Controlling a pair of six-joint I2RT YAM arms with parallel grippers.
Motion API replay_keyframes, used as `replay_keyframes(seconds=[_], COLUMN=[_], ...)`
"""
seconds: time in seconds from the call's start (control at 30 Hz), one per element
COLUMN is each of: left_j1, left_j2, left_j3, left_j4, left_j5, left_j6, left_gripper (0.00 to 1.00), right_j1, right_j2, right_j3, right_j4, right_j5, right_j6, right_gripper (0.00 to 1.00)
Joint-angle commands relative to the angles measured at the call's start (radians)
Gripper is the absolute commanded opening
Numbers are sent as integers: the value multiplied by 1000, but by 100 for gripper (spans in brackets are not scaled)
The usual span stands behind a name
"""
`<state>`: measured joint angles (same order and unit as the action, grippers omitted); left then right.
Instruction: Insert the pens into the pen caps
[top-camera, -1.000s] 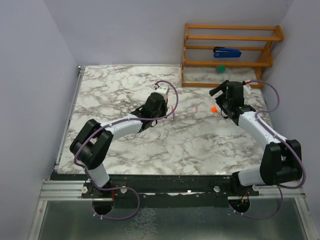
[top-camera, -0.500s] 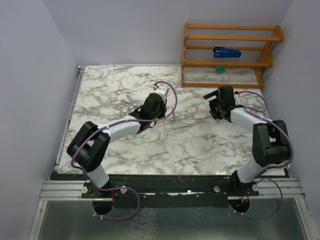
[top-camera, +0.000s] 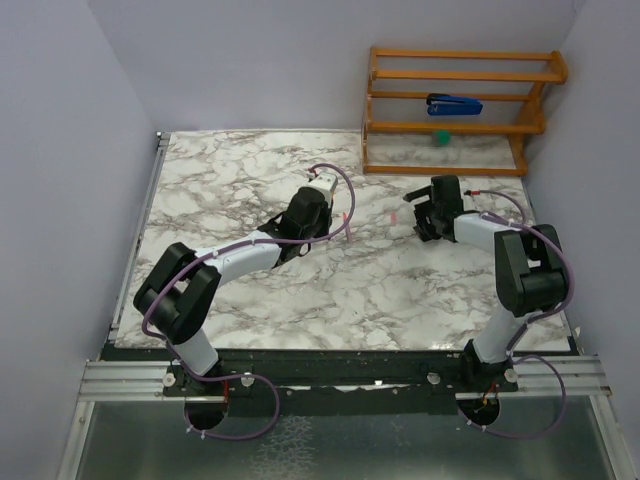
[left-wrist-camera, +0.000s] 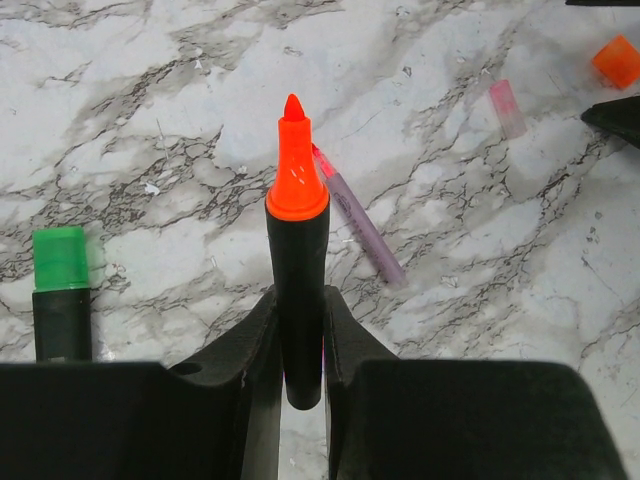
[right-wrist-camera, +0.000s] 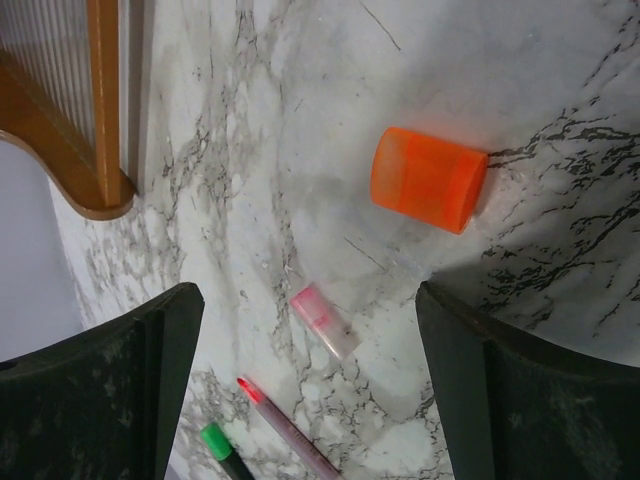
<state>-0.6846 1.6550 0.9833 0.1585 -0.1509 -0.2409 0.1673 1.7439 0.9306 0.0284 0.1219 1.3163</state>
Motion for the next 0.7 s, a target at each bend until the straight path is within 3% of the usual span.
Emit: replay_keyframes(seconds=[0.0, 0.67], left_j1=[6, 11], left_j2=[-1, 13], left_j3=[27, 57], left_j4=[-23, -48], left_j5=[1, 16], left_j6=[18, 36], left_gripper=[0, 0], right_j1=[-25, -129], right_j2=[26, 103], right_j3=[36, 77], right_j4=[-27, -57], right_j5=[34, 31], right_j6=[30, 43], right_gripper=[92, 92])
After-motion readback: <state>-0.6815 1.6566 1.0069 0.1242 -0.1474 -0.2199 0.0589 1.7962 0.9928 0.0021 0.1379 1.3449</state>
